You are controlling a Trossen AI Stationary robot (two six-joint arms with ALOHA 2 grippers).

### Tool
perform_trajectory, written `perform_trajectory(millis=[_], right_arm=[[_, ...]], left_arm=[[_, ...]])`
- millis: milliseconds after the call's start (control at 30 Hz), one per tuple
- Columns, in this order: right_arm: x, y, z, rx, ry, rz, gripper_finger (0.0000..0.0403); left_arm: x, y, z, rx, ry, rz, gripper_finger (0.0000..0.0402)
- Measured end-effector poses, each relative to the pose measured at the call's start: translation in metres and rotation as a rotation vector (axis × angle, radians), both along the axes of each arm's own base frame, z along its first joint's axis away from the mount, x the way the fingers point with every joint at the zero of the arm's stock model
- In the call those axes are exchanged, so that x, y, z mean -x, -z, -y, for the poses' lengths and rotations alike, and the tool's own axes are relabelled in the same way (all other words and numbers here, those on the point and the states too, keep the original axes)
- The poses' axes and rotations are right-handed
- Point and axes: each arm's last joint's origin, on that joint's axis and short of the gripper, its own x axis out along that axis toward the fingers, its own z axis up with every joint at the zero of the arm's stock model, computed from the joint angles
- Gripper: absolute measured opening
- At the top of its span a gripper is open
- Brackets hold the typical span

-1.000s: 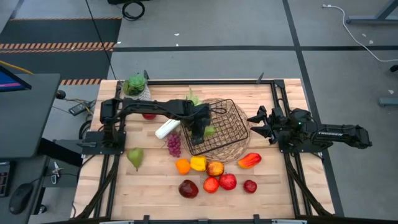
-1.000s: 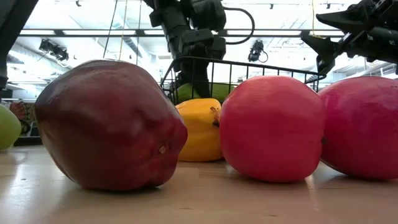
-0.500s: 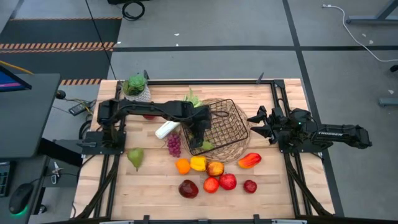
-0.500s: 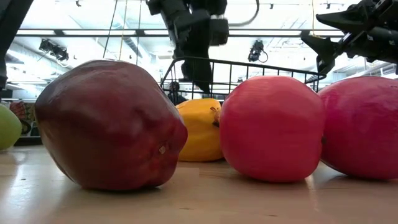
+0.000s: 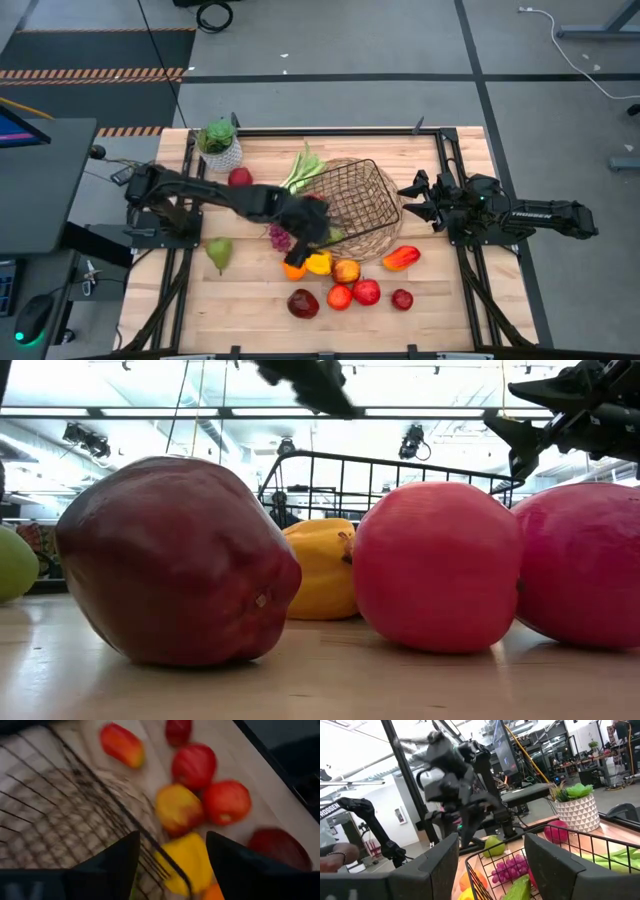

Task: Build produce basket
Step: Put the orange into the black wire basket

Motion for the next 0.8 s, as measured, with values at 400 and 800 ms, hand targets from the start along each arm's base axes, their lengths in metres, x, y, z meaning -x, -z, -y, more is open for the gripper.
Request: perform_trajectory(millis=[400, 800], right_arm=[[0.000, 0.000, 0.000, 0.000, 0.000, 0.000, 0.0231], [0.000, 0.000, 0.000, 0.000, 0.000, 0.000, 0.0231]], left_arm=[[0.040, 0.017, 0.040, -0.008, 0.127, -0.068, 0.0188], [0.059, 0.067, 0.034, -0.104, 0.032, -0.186, 0.0183]])
